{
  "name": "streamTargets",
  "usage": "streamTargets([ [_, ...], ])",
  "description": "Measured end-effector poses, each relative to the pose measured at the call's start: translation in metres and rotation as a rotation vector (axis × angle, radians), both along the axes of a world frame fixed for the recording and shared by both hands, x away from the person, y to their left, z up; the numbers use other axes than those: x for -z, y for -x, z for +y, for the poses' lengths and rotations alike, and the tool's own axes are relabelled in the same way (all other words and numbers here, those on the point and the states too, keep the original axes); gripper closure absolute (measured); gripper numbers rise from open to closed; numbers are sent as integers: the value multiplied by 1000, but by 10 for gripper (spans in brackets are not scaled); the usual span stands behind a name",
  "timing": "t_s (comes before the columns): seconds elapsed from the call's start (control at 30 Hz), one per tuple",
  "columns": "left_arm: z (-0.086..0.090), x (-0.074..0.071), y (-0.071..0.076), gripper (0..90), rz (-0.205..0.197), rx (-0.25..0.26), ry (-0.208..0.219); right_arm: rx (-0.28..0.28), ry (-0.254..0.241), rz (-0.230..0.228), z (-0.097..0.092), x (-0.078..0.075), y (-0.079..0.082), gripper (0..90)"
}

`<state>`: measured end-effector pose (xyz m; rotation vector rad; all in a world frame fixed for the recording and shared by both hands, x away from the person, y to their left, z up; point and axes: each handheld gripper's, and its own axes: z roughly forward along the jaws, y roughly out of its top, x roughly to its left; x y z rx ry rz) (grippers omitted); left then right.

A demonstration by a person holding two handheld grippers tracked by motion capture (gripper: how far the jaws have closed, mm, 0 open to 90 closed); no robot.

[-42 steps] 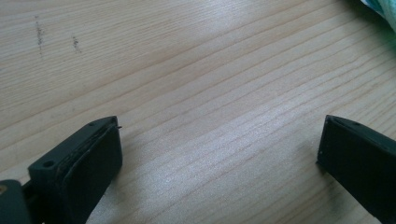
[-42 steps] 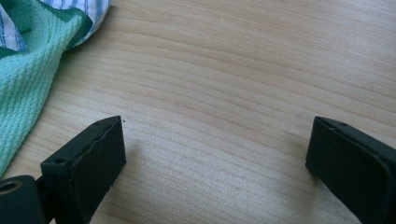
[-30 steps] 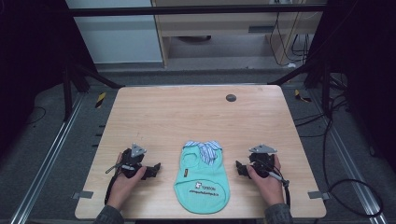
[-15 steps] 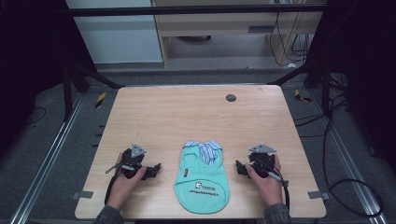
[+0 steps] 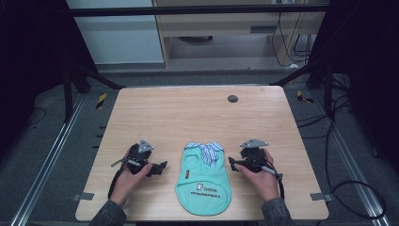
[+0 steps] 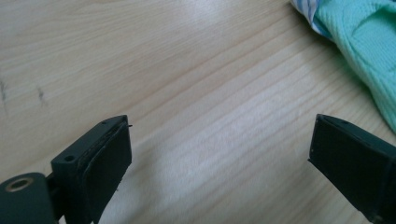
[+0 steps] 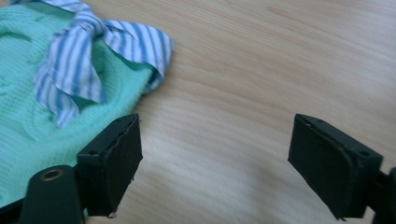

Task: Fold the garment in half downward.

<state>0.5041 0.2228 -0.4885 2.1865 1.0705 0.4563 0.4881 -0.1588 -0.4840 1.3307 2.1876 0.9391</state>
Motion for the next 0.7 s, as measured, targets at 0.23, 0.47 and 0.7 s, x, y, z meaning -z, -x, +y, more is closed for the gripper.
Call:
streamTargets([
  [0.23, -24, -18, -26, 104, 32, 62, 2, -64, 47, 20, 19, -16, -28, 396],
  [0.47, -39, -35, -42, 363, 22, 75, 18, -129, 29, 54, 32, -26, -45, 596],
  [0.7, -62, -43, -58, 507, 38, 84, 48, -177, 26, 76, 46, -29, -58, 737],
])
